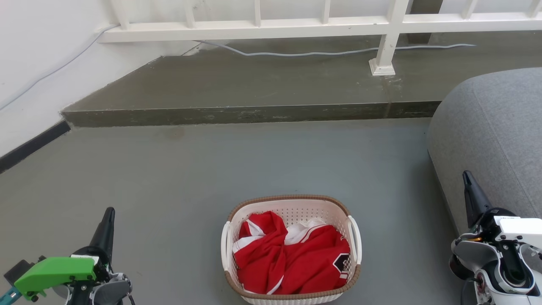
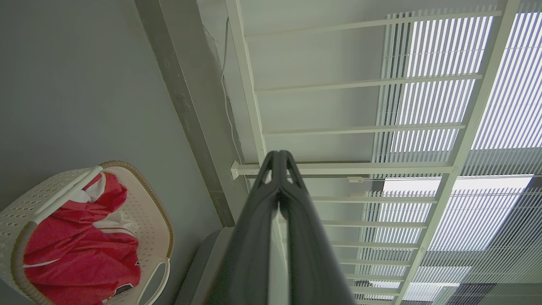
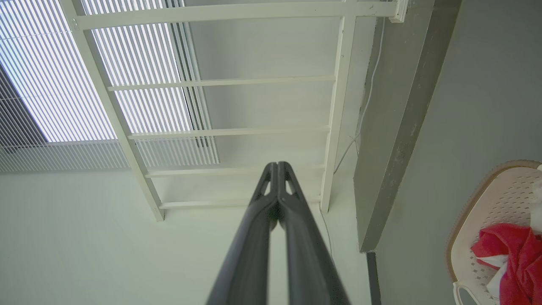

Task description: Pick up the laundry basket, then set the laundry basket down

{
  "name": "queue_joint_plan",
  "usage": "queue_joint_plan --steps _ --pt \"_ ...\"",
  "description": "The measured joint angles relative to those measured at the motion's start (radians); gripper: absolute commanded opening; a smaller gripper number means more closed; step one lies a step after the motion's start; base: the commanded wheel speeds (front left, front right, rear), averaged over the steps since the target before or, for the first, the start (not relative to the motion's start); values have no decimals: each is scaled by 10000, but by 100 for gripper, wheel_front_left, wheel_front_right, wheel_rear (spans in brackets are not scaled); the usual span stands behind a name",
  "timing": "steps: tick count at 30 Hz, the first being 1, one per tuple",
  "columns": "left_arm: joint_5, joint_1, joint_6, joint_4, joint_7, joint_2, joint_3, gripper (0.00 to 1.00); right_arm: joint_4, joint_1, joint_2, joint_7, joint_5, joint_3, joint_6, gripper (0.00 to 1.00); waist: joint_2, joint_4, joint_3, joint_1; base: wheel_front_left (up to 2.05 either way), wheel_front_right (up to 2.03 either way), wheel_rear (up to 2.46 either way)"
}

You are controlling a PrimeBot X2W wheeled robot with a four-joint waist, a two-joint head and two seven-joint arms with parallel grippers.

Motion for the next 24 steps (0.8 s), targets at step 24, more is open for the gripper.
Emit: queue_joint_plan --steps 24 --pt "-12 -54 0 -2 13 -21 46 0 48 -5 10 2 69 -19 0 0 0 -1 -1 0 0 0 0"
